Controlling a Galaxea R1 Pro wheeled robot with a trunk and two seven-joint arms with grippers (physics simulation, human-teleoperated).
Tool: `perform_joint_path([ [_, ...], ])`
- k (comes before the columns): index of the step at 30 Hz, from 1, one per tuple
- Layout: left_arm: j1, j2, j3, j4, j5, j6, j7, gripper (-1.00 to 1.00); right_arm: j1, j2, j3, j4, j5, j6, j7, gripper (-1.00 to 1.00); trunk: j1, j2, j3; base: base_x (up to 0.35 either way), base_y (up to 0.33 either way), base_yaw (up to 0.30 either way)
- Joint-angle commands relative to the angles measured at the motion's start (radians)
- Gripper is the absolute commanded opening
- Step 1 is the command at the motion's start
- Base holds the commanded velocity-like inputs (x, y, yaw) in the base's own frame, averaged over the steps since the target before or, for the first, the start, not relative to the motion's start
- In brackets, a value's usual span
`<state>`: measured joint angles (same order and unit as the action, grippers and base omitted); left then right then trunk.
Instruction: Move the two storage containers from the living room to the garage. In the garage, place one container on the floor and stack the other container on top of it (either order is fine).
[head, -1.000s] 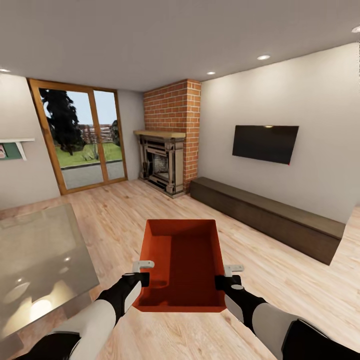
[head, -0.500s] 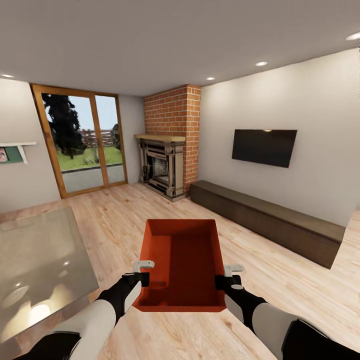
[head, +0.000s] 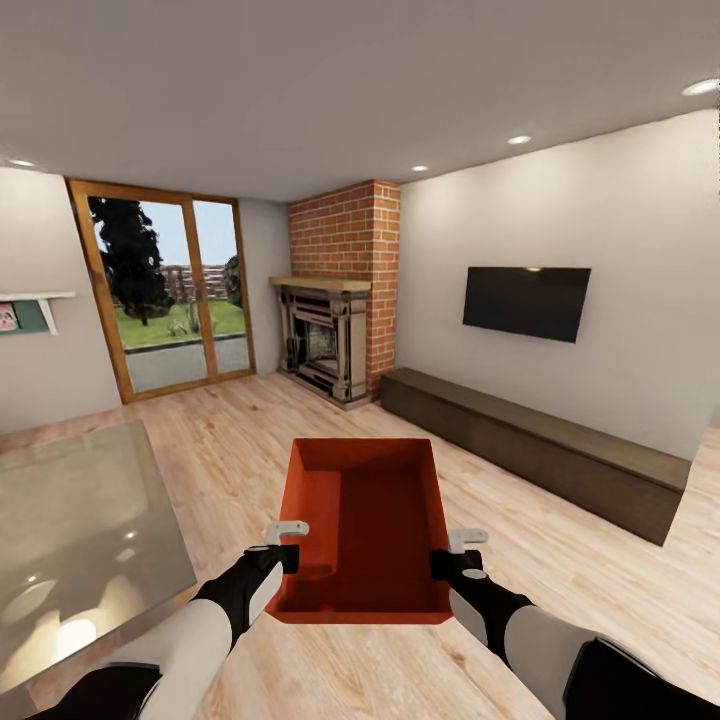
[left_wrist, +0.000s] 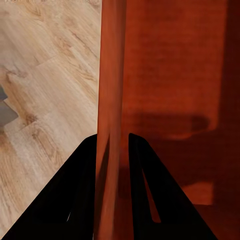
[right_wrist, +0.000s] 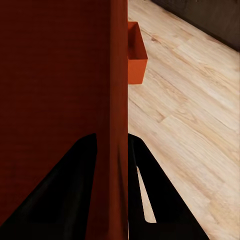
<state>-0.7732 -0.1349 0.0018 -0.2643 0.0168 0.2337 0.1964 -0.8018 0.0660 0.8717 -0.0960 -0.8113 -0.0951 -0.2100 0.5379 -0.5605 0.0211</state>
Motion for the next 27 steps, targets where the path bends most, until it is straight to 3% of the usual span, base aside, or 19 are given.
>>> perform_joint_path([
  [1,0.000,0.006,0.004,-0.001,-0.015,0.009,0.035,-1.00,0.000,-0.028,-0.003,0.001,-0.005,-0.006,-0.006,-1.00,0.000,0.000,0.001,0.000,0.000,0.000],
  [27,0.000,0.006,0.004,-0.002,-0.016,0.009,0.035,-1.00,0.000,-0.028,-0.004,0.001,-0.005,-0.006,-0.006,-1.00,0.000,0.000,0.033,0.000,0.000,0.000],
])
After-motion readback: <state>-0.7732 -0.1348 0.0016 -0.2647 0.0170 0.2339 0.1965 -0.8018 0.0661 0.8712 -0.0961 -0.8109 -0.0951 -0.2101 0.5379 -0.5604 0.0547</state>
